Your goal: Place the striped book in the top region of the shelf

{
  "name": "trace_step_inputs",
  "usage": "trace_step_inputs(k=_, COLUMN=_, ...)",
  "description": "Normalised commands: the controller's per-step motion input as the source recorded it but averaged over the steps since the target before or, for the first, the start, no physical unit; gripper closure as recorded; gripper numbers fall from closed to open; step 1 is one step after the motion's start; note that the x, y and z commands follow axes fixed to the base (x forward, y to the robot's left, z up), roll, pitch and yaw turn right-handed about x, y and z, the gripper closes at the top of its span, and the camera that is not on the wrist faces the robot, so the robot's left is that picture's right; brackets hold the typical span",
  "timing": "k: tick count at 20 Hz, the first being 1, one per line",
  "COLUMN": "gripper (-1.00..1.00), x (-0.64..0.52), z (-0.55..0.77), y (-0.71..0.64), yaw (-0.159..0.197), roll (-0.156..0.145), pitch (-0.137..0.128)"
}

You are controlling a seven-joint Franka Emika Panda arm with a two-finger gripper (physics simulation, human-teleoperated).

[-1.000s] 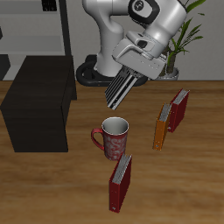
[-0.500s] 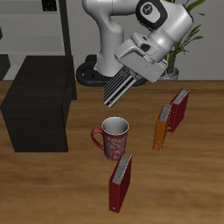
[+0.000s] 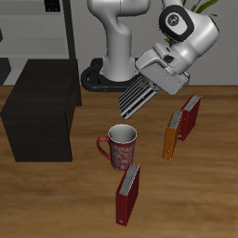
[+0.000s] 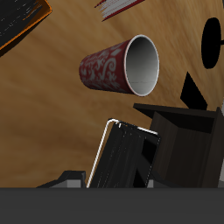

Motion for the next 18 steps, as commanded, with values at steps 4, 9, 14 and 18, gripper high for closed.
trace_step_inputs(k=4, gripper=1.00, x=0.14, z=-0.10, y=0.15, yaw=0.016, roll=-0.031, pitch=0.013)
trace_step_inputs(k=9, gripper=1.00, x=0.06, z=-0.12, y=0.03, yaw=0.004, roll=-0.056, pitch=0.012)
trace_step_inputs(k=14, gripper=1.00, x=0.04, z=-0.09, y=-0.07, yaw=0.025, roll=-0.068, pitch=0.015)
trace_step_inputs(k=18, gripper=1.00, x=0.04, z=-0.10, y=-0.14, yaw=-0.008, roll=-0.036, pitch=0.036)
